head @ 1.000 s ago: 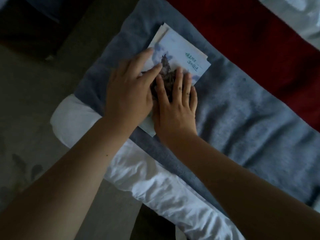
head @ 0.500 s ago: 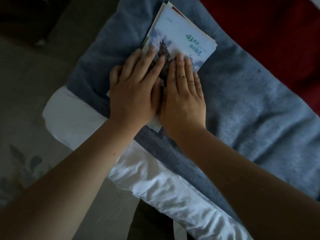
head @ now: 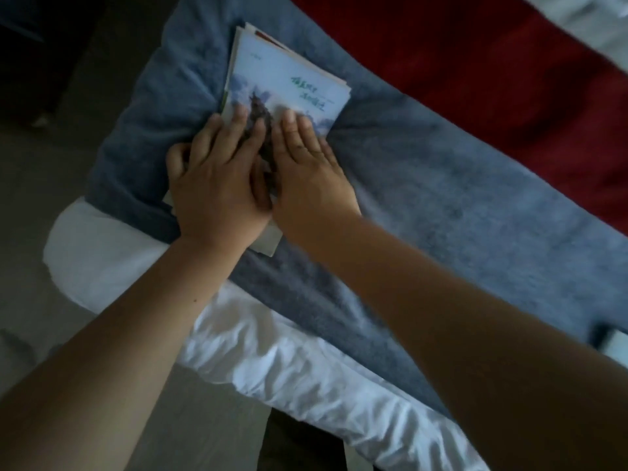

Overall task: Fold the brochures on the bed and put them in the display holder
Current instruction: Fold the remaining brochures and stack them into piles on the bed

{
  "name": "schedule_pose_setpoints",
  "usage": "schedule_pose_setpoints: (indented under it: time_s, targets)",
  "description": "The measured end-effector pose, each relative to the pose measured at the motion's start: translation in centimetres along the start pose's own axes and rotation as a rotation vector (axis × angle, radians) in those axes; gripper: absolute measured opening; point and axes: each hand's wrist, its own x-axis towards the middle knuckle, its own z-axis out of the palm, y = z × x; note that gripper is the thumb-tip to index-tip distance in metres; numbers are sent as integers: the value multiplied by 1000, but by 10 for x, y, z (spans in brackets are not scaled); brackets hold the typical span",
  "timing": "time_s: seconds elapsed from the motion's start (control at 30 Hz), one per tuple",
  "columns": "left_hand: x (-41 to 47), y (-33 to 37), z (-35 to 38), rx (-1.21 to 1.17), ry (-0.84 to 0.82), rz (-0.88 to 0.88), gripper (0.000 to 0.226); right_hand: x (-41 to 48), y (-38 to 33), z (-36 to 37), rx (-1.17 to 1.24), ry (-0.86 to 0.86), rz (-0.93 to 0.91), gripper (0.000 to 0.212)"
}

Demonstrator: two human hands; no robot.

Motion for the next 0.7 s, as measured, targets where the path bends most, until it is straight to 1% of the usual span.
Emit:
schedule_pose_setpoints:
  time_s: [0.07, 0.13, 0.2, 0.27, 0.37, 0.57, 0.63, 0.7]
  targets:
    - [-2, 6, -13, 34, -19, 18, 53, 3, 11, -26, -47, -91, -108, 67]
    - [-3, 11, -25, -4, -16, 12, 53, -5, 30, -43, -161, -112, -206, 67]
    - [-4, 20, -32, -130, 18, -13, 47, -27, 60, -42, -261, -56, -201, 70]
    - [-4, 42, -33, -235, 37, 9, 44, -58, 91, -33, -307, 49, -181, 65]
    - [-14, 107, -26, -320, -8, 93, 48, -99, 138, -26, -257, 141, -94, 61]
    - [-31, 260, -13, -317, -89, 259, 51, -184, 236, -11, -223, 327, 46, 61]
    - [-31, 304, -12, -332, -116, 310, 52, -210, 266, -10, -193, 405, 149, 61]
    - [-32, 344, -12, -354, -120, 377, 51, -234, 295, -13, -154, 466, 312, 62]
